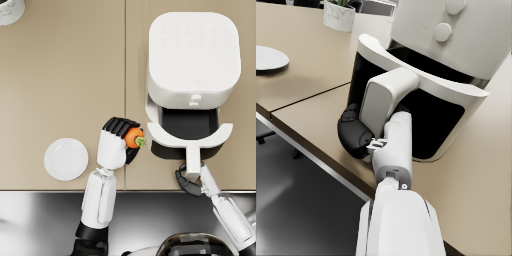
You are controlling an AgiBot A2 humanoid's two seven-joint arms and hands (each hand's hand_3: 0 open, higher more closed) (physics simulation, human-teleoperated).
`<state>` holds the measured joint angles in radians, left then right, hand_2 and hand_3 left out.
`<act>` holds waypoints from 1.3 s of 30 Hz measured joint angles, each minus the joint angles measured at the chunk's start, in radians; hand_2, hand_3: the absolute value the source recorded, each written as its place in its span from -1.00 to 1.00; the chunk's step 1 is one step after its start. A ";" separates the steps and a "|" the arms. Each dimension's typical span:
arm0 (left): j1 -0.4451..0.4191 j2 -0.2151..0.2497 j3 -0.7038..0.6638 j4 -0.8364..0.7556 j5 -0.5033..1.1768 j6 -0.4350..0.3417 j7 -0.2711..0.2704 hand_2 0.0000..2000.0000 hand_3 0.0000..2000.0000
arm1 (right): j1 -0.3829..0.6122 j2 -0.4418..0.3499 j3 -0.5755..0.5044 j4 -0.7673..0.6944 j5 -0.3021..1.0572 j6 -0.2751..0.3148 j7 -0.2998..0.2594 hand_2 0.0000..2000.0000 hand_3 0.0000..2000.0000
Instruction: Pick up the carrot and place it into the air fryer
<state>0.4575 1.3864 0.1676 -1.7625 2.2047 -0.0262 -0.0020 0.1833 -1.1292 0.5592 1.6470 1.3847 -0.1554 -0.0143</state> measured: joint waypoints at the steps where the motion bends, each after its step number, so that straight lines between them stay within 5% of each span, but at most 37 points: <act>1: 0.029 0.021 0.018 0.024 0.000 0.005 0.000 1.00 1.00 | -0.006 0.036 0.022 0.025 0.000 -0.001 0.001 1.00 1.00; 7: 0.178 0.133 0.128 0.178 0.000 0.008 0.001 1.00 1.00 | 0.012 0.268 0.180 0.159 -0.002 0.002 0.010 1.00 1.00; 8: 0.237 0.079 0.240 0.198 -0.001 0.010 0.001 1.00 1.00 | 0.019 0.298 0.202 0.175 -0.002 0.010 0.013 1.00 1.00; 13: 0.288 0.123 0.345 0.275 0.001 0.009 0.003 1.00 1.00 | 0.024 0.372 0.247 0.224 -0.003 0.062 0.017 1.00 1.00; 14: 0.292 0.129 0.367 0.285 0.001 0.009 0.003 -0.36 0.67 | 0.025 0.381 0.249 0.230 -0.004 0.081 0.019 1.00 1.00; 15: 0.291 0.132 0.387 0.292 0.001 0.008 0.004 -1.00 0.35 | 0.023 0.388 0.249 0.235 -0.004 0.095 0.020 1.00 1.00; 19: 0.221 0.092 0.391 0.246 0.001 0.006 0.002 -1.00 -0.96 | 0.059 0.396 0.270 0.221 -0.003 0.130 0.020 1.00 1.00; 25: -0.092 -0.078 0.103 -0.018 0.001 0.023 0.002 -1.00 -1.00 | 0.122 0.365 0.278 0.158 -0.002 0.166 0.015 1.00 1.00; 28: -0.233 -0.056 -0.166 -0.113 0.001 0.025 0.002 -1.00 -1.00 | 0.171 0.331 0.282 0.095 -0.002 0.187 0.023 1.00 1.00; 31: -0.285 -0.022 -0.367 -0.141 0.000 0.026 0.002 -1.00 -1.00 | 0.235 0.277 0.278 0.007 -0.002 0.208 0.023 1.00 1.00; 39: -0.313 -0.013 -0.498 -0.118 0.000 0.026 0.002 -1.00 -1.00 | 0.405 0.132 0.272 -0.256 -0.001 0.267 0.029 1.00 1.00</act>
<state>0.1447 1.3738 -0.3301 -1.8807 2.2043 -0.0001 0.0001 0.5878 -0.9973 0.8307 1.3907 1.3839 0.1112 0.0145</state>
